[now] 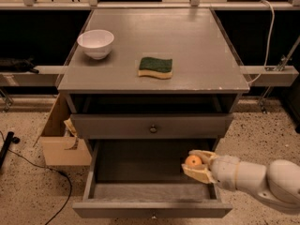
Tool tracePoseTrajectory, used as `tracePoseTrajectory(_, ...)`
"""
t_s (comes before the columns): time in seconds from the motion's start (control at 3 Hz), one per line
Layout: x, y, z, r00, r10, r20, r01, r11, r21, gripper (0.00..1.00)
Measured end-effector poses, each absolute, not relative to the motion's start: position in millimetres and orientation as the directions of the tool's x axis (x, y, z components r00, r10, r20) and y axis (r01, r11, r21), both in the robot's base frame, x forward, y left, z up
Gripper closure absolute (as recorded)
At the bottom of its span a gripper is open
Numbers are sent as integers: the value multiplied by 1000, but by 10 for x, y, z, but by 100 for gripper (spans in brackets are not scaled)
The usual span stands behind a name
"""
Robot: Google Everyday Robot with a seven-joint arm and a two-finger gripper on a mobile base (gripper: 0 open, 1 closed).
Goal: Pick orange from middle drawer and place on counter
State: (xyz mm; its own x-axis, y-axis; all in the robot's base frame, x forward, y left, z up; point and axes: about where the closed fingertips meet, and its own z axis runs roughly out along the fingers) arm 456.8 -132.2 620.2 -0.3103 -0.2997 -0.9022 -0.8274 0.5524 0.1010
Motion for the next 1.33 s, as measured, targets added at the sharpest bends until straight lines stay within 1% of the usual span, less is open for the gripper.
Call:
tracePoseTrajectory(0.33, 4254, -1480, 6894, -159, -320, -934, -834, 551, -47, 100)
tracePoseTrajectory(0.67, 4092, -1779, 6963, -155, -317, -936, -794, 603, -73, 100)
tracePoseTrajectory(1.0, 4092, -1779, 6963, -155, -317, -936, -794, 603, -73, 100)
tracePoseTrajectory(1.33, 4279, -1665, 7204, -99, -344, -934, -802, 583, -129, 100)
